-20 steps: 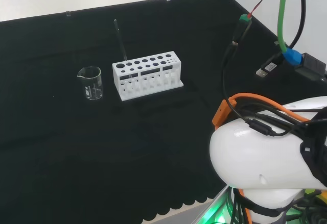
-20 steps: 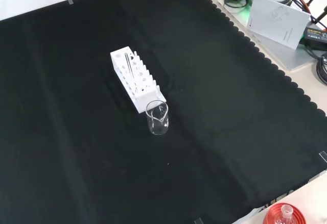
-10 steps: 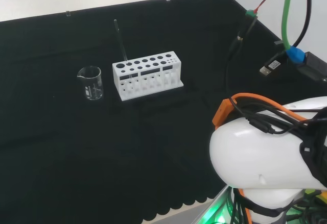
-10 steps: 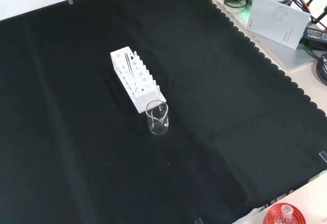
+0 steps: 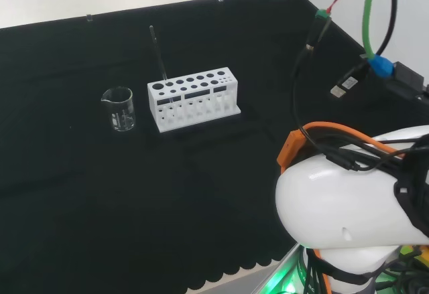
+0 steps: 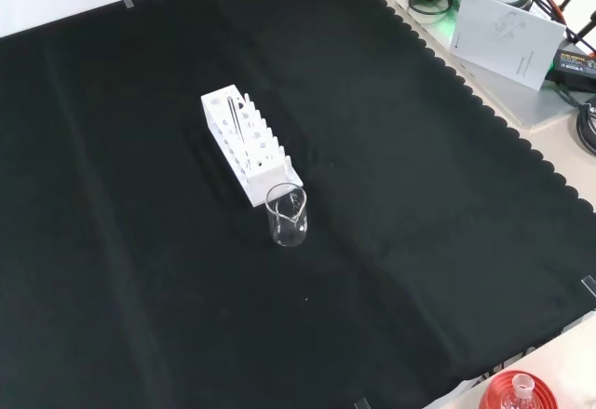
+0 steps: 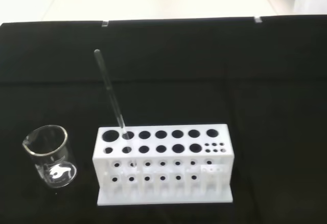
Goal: Take the glass rod from the white test tube rack.
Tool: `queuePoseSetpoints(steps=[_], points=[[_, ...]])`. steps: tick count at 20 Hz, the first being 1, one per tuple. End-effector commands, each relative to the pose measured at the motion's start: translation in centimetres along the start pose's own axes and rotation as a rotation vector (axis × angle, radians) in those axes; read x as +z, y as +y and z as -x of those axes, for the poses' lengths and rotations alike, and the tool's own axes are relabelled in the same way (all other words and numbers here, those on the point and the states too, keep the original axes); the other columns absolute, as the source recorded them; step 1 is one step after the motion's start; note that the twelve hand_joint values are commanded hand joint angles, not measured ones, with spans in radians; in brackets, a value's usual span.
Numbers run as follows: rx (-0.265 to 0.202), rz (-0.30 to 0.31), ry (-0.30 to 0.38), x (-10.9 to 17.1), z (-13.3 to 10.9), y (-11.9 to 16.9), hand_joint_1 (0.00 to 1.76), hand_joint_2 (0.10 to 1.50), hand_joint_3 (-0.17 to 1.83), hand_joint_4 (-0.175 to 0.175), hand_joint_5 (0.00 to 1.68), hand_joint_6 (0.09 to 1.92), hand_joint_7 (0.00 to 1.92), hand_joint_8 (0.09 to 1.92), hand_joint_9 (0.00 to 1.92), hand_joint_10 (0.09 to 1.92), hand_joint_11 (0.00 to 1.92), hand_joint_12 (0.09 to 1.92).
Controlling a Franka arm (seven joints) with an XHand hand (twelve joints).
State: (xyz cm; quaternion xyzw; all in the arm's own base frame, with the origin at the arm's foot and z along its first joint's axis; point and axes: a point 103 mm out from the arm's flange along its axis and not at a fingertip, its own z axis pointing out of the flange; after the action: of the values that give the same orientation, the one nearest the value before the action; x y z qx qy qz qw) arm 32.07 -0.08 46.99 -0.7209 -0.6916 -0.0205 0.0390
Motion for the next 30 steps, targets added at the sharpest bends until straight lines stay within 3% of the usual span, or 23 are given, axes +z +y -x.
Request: queuePoseSetpoints(steps=[1, 13, 16, 18, 23, 30], points=[[-0.054, -0.02, 0.019, 1.0, -1.0, 2.8, 0.77, 0.76, 0.67, -0.135, 0.5, 0.27, 0.55, 0.72, 0.62, 0.7, 0.35, 1.32], [-0.143, -0.085, 0.015, 2.9, -1.8, 9.5, 0.83, 0.73, 0.68, -0.116, 0.56, 0.58, 0.72, 0.66, 0.78, 0.63, 0.49, 1.28], [-0.149, -0.106, 0.002, 3.7, -1.9, 10.7, 0.87, 0.68, 0.7, -0.117, 0.54, 0.61, 0.75, 0.66, 0.83, 0.62, 0.53, 1.27], [-0.123, -0.129, -0.024, 4.3, -2.3, 11.7, 0.91, 0.64, 0.73, -0.119, 0.52, 0.62, 0.79, 0.65, 0.87, 0.6, 0.57, 1.26], [-0.13, -0.162, -0.007, 6.0, -4.3, 14.0, 0.91, 0.57, 0.76, -0.124, 0.55, 0.65, 0.89, 0.61, 0.97, 0.55, 0.69, 1.22], [-0.148, -0.207, 0.004, 8.5, -6.8, 16.2, 0.88, 0.57, 0.75, -0.122, 0.6, 0.69, 0.91, 0.61, 0.99, 0.54, 0.71, 1.21]])
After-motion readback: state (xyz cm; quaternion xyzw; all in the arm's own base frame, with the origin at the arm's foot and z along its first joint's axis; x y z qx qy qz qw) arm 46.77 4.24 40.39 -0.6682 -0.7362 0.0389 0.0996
